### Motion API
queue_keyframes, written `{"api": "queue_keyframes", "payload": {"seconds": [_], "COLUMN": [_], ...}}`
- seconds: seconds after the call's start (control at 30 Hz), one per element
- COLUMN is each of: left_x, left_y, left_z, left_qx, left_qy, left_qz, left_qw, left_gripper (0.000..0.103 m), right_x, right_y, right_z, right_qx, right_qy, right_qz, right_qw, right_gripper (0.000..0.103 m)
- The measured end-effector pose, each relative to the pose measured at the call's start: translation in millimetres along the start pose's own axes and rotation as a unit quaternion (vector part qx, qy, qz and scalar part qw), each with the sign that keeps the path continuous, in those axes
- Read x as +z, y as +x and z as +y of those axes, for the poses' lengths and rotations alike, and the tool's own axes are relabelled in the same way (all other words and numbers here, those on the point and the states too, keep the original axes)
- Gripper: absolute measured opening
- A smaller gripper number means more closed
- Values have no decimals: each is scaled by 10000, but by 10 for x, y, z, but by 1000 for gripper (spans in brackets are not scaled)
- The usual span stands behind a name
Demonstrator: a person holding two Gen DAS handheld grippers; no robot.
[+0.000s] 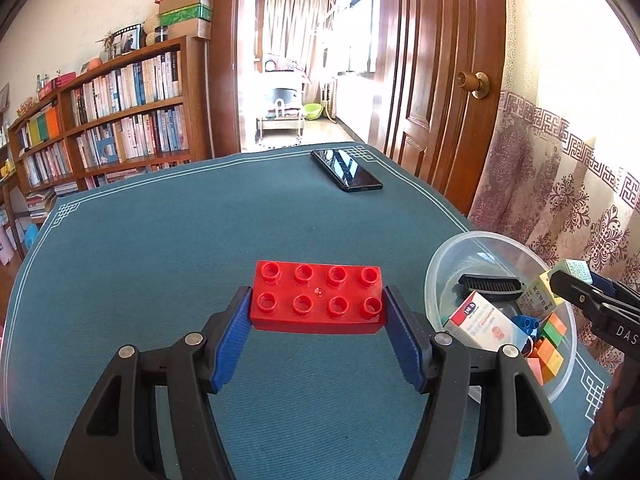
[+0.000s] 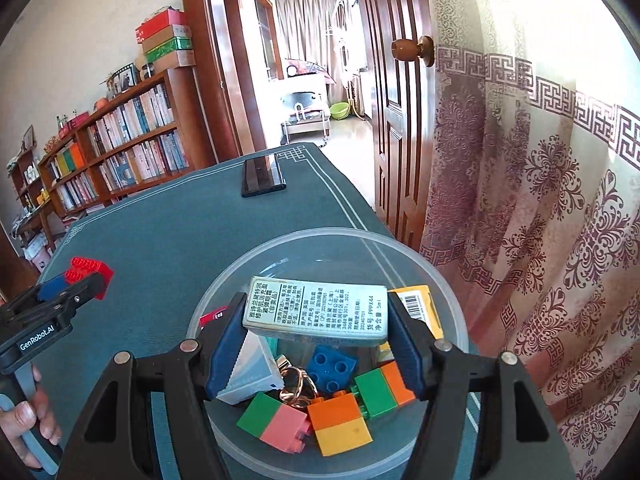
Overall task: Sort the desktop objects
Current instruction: 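Carry the red block and medicine box over the clear bowl with both grippers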
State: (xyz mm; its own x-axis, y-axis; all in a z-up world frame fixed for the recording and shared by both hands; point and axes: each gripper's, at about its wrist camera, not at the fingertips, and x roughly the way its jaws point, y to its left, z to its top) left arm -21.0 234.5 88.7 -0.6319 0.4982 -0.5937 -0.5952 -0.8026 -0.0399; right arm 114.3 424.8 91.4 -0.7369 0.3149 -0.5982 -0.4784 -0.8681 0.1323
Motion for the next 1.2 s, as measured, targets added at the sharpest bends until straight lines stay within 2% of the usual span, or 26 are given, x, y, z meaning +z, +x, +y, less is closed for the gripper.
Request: {"api": "queue_keyframes", "payload": {"seconds": [0.27,0.7,1.2], "left_x": [99,162,119], "left_y": [19,63,36], "left_z": [-363,-843,-1000], "left_qx": [-367,-921,-1351], "left_qy": [169,248,326], "left_qz": [-9,-4,-64], "left_qw": [9992,9954,9903], "left_gripper": [68,68,68], "right_x": [71,164,150], "right_y": [-40,-79,-73], "right_z": [-302,-459,-416], "right_qx": [-69,-170,-228], "right_qy": [324,389,340], "right_qz": [-142,-317,-342], "right_qw": [9993,9986,9986], "right_gripper": [71,71,71]}}
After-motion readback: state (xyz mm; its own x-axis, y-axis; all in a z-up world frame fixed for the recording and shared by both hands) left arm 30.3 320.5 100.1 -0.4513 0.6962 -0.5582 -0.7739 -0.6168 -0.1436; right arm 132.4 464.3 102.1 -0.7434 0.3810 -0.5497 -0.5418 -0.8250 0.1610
